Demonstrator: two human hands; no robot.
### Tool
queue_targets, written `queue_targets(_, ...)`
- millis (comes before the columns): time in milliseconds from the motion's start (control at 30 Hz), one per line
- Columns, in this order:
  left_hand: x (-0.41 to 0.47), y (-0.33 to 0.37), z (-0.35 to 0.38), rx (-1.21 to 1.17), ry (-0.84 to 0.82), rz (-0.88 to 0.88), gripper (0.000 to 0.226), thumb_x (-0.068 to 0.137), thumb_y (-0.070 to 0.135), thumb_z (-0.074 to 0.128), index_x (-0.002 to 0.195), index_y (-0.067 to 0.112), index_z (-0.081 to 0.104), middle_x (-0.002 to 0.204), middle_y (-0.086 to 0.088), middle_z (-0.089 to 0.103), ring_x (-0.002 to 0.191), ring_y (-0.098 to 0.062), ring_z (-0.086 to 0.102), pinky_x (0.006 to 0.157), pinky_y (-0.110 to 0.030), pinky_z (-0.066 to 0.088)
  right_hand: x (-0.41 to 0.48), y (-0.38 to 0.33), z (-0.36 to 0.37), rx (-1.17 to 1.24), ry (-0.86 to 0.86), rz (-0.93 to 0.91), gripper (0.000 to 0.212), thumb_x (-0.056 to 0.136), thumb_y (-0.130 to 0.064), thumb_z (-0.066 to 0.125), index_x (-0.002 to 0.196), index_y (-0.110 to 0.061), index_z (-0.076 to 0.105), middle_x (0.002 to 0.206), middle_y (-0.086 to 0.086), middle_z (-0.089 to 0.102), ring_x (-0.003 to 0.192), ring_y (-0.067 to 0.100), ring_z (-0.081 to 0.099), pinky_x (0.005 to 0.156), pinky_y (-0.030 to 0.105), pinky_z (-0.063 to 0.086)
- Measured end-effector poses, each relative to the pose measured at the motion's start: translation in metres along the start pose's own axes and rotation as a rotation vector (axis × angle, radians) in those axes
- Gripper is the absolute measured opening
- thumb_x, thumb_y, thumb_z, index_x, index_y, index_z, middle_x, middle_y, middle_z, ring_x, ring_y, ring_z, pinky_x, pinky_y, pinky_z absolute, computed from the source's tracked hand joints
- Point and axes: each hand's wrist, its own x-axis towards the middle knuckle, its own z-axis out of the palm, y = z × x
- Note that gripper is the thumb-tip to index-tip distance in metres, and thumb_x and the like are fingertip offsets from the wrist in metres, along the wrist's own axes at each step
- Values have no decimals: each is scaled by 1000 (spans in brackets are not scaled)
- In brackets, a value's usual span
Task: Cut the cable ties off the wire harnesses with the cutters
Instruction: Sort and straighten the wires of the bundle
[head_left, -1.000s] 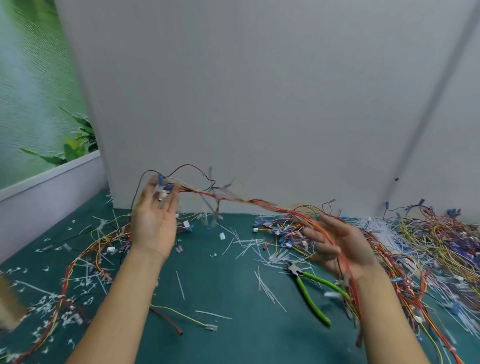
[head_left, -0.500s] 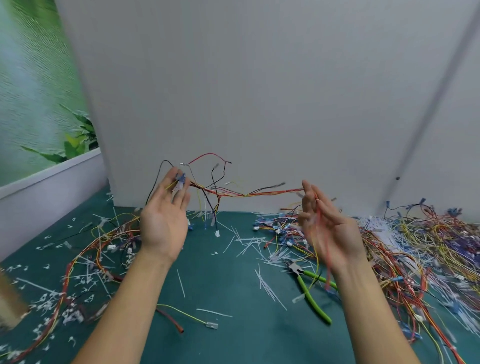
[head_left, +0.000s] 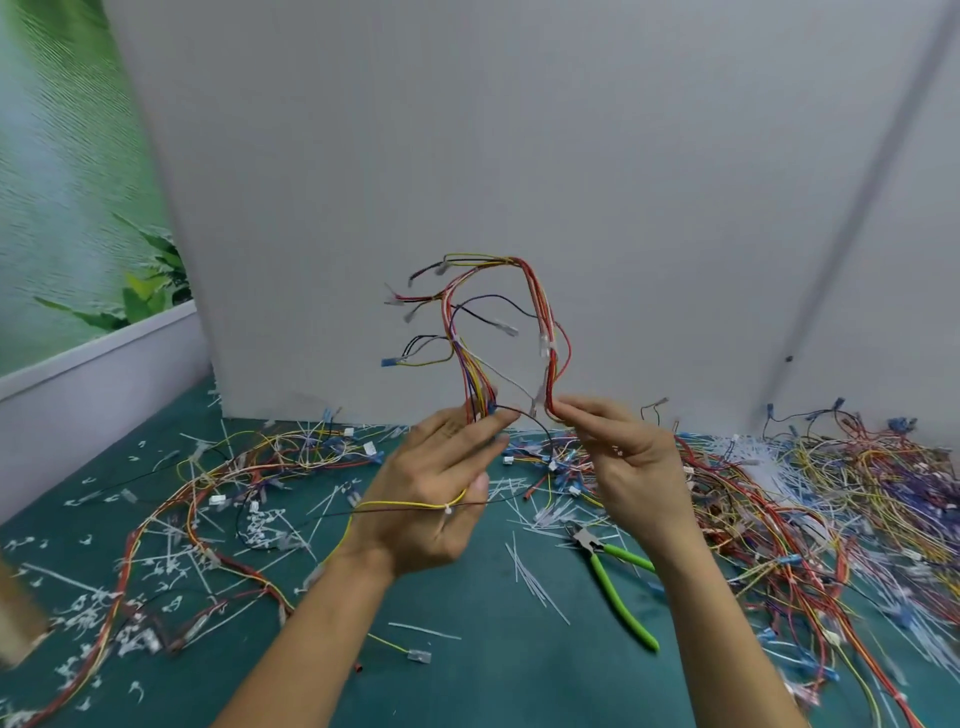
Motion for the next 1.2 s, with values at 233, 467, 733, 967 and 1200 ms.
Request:
queue_targets(233,-6,-6,8,49,-26,-72,43,93,12,49,131,-2,64,154,-6,47,141,-25,48,116,-44,36,1,10,-14,-260,110,-86,71,85,25,52,112,-37,77,126,-22,69,115,14,62,98,24,50)
queue_targets(467,-4,-13,13,74,42,-135,50,97,25,63,140,1,57,154,-9,47,137,-24,51,112,-41,39,3,-1,-13,-210,116,-122,44,97,7,63,116,-31,76,125,-12,70,116,14,67,97,29,55)
queue_targets(733,-7,-28,3,163,382,-226,25,90,4,71,113,-6,71,108,-13,75,95,-24,69,89,-35,55,7,-26,-14,126,60,5,18,100,-13,64,112,-7,75,141,-5,62,126,18,64,98,33,58)
queue_targets(967,-1,-41,-27,-410,506,-1047,15,93,31,73,83,21,69,55,-1,65,44,-18,62,52,-32,54,17,-22,-42,1208,148,382,26,108,-33,49,98,-22,70,149,16,57,135,48,53,104,76,40)
queue_targets(1200,8,-41,-25,-1342,633,-1465,6,92,9,69,87,6,66,69,-7,72,55,-11,68,46,-18,52,13,6,-38,1457,361,502,26,100,-41,58,123,-36,70,150,13,54,134,36,57,103,63,46)
